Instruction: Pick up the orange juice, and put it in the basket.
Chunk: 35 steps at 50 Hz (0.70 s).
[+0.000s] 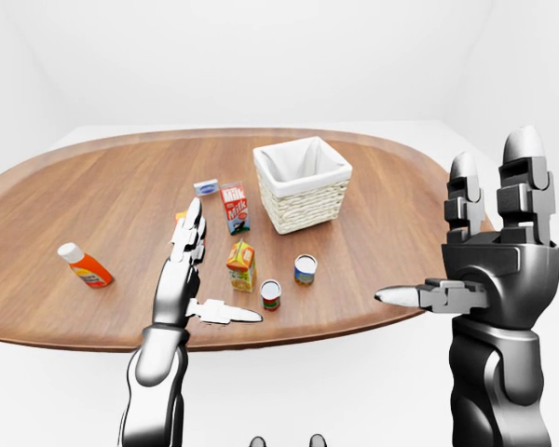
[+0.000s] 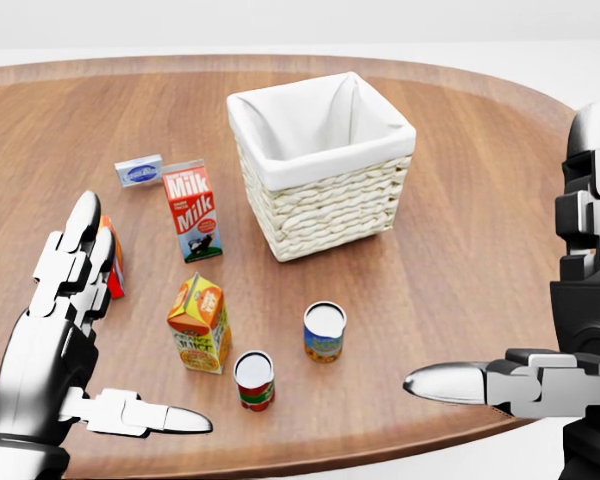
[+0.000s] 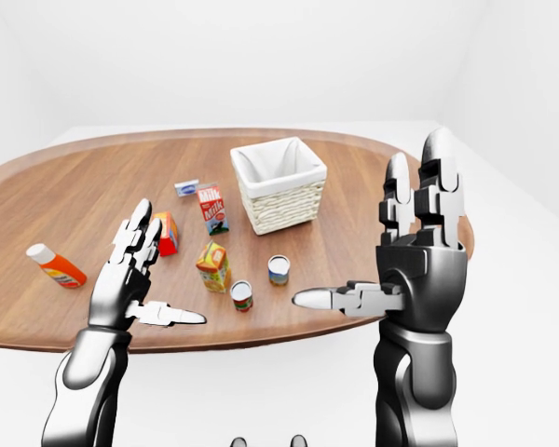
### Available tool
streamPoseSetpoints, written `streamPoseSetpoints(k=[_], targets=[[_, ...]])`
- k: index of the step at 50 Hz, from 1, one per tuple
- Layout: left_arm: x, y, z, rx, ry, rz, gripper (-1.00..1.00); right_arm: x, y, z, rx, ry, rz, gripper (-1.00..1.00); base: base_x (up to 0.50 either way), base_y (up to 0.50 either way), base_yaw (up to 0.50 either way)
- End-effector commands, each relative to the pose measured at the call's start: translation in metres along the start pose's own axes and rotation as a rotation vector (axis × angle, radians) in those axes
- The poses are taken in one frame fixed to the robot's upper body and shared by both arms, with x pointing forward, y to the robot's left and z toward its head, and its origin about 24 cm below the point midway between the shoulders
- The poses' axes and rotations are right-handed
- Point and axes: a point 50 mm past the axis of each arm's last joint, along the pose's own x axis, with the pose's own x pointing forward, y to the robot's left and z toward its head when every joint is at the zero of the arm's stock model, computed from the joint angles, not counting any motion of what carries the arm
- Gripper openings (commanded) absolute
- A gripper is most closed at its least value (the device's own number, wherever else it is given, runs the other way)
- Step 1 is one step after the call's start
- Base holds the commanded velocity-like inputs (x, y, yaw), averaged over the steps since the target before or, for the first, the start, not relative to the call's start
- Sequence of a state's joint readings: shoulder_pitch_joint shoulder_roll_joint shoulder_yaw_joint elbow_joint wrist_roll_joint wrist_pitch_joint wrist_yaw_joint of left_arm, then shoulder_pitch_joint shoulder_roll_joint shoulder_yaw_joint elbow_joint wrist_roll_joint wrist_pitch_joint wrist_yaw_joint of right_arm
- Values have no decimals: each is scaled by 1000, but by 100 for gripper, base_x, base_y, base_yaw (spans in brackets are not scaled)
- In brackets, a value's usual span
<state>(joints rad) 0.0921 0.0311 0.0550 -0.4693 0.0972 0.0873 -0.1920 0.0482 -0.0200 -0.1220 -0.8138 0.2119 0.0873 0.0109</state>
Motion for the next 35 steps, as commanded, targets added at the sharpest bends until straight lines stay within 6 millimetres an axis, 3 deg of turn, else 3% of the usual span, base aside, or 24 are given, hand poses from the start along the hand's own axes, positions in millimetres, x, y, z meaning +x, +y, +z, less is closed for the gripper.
streamPoseSetpoints(k=[1, 35], targets=[[0, -1, 2, 2, -8, -7, 100, 0, 2, 2, 3, -10, 9, 100, 28, -20, 0], [-1, 0, 6, 3, -25, -7, 100, -2, 3, -4, -3, 20, 19, 100, 40, -20, 0]])
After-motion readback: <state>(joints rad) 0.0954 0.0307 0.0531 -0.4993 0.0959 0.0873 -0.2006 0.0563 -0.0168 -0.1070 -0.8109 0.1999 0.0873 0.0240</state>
